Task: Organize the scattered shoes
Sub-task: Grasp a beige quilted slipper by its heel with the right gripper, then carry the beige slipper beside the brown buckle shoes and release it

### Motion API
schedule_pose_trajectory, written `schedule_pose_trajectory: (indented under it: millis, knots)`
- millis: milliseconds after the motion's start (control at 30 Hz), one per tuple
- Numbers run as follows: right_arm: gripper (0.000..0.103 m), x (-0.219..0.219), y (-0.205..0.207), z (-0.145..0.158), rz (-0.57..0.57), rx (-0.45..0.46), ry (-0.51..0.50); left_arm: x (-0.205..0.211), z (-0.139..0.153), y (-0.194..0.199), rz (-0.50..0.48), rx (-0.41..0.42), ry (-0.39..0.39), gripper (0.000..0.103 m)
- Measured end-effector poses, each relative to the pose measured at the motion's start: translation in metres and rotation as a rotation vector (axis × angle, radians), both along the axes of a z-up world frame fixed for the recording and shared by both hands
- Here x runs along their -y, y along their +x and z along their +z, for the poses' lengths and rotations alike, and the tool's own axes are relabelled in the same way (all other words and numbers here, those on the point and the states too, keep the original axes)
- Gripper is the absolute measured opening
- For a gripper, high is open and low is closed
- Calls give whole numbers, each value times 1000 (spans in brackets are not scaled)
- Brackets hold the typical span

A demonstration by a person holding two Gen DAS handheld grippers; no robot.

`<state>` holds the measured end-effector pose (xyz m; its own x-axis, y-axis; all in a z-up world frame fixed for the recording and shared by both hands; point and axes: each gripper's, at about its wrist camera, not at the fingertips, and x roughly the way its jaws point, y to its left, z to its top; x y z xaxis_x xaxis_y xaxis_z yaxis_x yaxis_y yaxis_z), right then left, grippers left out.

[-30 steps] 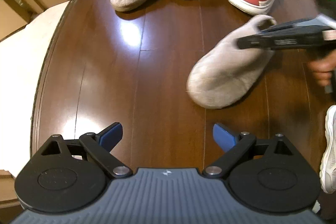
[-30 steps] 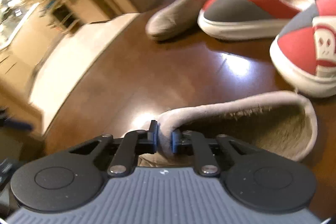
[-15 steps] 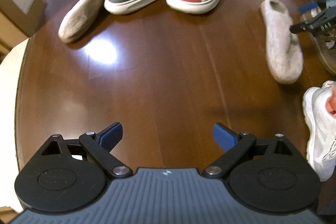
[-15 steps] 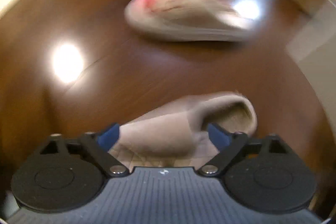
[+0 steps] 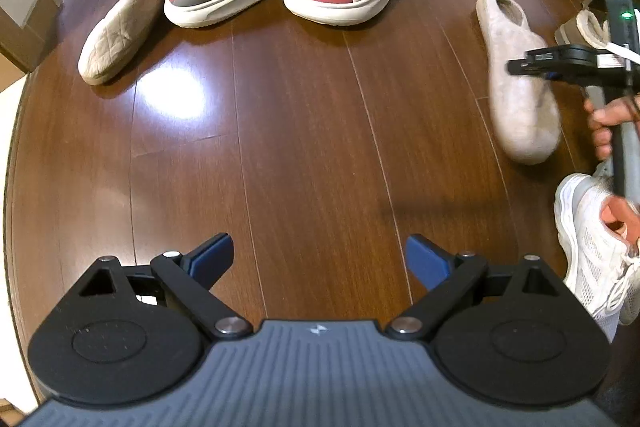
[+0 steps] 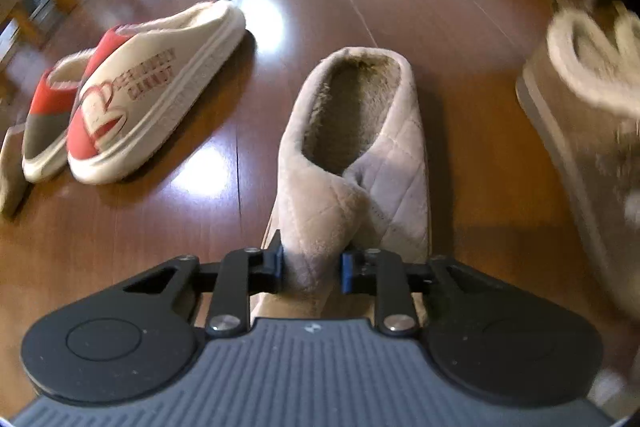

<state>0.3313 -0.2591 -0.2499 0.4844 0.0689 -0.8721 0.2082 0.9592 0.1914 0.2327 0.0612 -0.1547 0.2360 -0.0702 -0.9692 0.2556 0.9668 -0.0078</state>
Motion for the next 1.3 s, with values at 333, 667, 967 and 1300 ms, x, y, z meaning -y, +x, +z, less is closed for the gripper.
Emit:
schedule_pose_trajectory:
  millis: [333,667,967,1300]
  knots:
    - [21,61,-19,14,207,-63,-155,11,-2,3,-22,-14,-13,95]
    - [22,66,-28,15,251,-57,-187,13,-1,3,-23,-13,-9,95]
    - [81,43,-42,42,53,78,-243,-16,-10,6,79,19,8,95]
    - [102,11,-83,91,-40,286,1,-89,-37,98,-121,329,461,95]
